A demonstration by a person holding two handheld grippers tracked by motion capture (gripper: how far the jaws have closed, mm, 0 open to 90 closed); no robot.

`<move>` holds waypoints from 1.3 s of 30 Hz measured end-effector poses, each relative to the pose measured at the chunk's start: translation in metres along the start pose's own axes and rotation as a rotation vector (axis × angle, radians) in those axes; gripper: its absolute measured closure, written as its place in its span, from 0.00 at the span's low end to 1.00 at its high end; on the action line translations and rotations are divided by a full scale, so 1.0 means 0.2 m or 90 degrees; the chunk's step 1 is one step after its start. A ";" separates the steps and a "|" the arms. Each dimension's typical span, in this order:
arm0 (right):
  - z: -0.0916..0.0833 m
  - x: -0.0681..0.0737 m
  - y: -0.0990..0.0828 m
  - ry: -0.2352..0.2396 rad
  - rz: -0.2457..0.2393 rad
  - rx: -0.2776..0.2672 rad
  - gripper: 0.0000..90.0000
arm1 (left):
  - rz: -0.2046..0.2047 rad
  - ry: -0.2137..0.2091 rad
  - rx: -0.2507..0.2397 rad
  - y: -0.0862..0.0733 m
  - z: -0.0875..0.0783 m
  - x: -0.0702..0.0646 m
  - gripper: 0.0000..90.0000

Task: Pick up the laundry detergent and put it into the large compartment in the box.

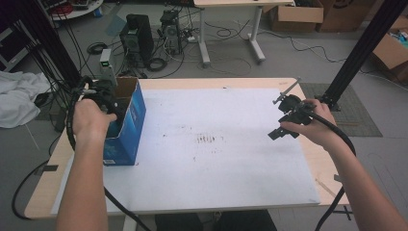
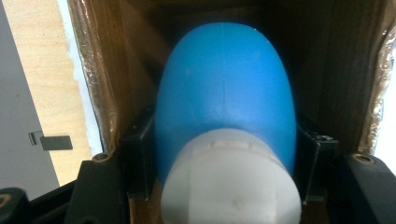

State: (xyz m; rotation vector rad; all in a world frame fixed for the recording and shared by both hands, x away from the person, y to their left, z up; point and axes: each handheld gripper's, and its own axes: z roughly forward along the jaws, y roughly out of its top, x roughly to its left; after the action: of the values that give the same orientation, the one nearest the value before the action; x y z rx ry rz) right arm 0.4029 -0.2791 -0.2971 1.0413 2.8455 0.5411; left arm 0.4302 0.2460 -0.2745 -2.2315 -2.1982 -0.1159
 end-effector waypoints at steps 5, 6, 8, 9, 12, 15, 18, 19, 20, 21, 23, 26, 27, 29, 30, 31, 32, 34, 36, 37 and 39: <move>0.00 0.00 0.00 0.000 -0.001 0.001 0.25 | -0.003 0.001 -0.003 0.00 0.00 0.00 0.42; 0.00 0.00 0.00 -0.001 -0.002 0.000 0.25 | -0.004 0.001 -0.003 0.00 0.00 0.00 0.42; 0.00 0.00 -0.01 -0.001 -0.003 0.000 0.25 | -0.002 0.002 -0.003 0.00 0.00 0.00 0.42; 0.00 0.00 -0.01 -0.001 -0.003 0.000 0.25 | -0.004 0.002 -0.002 0.00 0.00 0.00 0.42; 0.00 0.00 0.00 0.000 -0.002 0.000 0.25 | -0.008 0.004 -0.003 0.00 0.00 0.00 0.42; 0.00 0.00 0.00 0.000 -0.002 0.000 0.25 | -0.008 0.004 -0.004 -0.01 0.00 0.00 0.41; 0.00 0.01 0.00 -0.001 -0.004 0.001 0.25 | -0.012 0.002 -0.005 -0.01 0.00 0.00 0.40; 0.00 0.01 0.00 -0.001 -0.004 0.001 0.25 | -0.012 0.002 -0.005 -0.01 0.01 0.00 0.40; 0.00 0.01 0.00 -0.001 -0.005 0.001 0.25 | -0.012 0.002 -0.005 -0.01 0.01 0.00 0.39; 0.00 0.01 0.00 -0.001 -0.005 0.001 0.25 | -0.012 0.004 -0.005 -0.01 0.01 0.00 0.39; -0.01 0.01 0.00 -0.001 -0.005 0.001 0.25 | -0.010 0.006 -0.003 -0.01 0.01 0.00 0.38; -0.01 0.01 0.00 -0.002 -0.004 0.001 0.25 | -0.009 0.006 -0.001 0.00 0.01 -0.01 0.37; -0.01 0.01 0.01 -0.002 -0.004 0.002 0.25 | -0.009 0.007 -0.004 0.00 0.01 -0.01 0.37; -0.01 0.01 0.00 -0.001 -0.002 0.001 0.25 | -0.006 0.009 -0.006 0.00 0.00 -0.01 0.36; -0.01 0.01 0.00 -0.001 -0.002 0.002 0.25 | -0.005 0.008 -0.006 0.00 0.00 -0.01 0.36; -0.01 0.01 0.00 -0.002 -0.003 0.002 0.25 | -0.003 0.009 -0.006 0.00 0.00 -0.01 0.36; -0.01 0.01 0.00 -0.001 -0.003 0.002 0.25 | -0.001 0.010 -0.006 0.00 0.00 -0.01 0.35; -0.01 0.00 0.00 -0.002 -0.002 0.002 0.25 | -0.001 0.014 -0.005 0.00 -0.01 -0.02 0.33; -0.01 0.00 0.00 -0.002 -0.002 0.002 0.25 | -0.001 0.016 -0.008 0.00 -0.02 -0.02 0.33; -0.01 0.00 0.00 -0.002 -0.002 0.001 0.25 | 0.002 0.020 -0.008 0.00 -0.02 -0.02 0.33; -0.01 0.00 0.00 0.000 -0.002 0.000 0.25 | 0.003 0.027 -0.010 0.00 -0.03 -0.02 0.30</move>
State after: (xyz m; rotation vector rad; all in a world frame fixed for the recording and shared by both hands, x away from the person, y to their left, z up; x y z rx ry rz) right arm 0.4026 -0.2793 -0.2953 1.0369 2.8467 0.5398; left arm 0.4306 0.2407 -0.2678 -2.2209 -2.1777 -0.1795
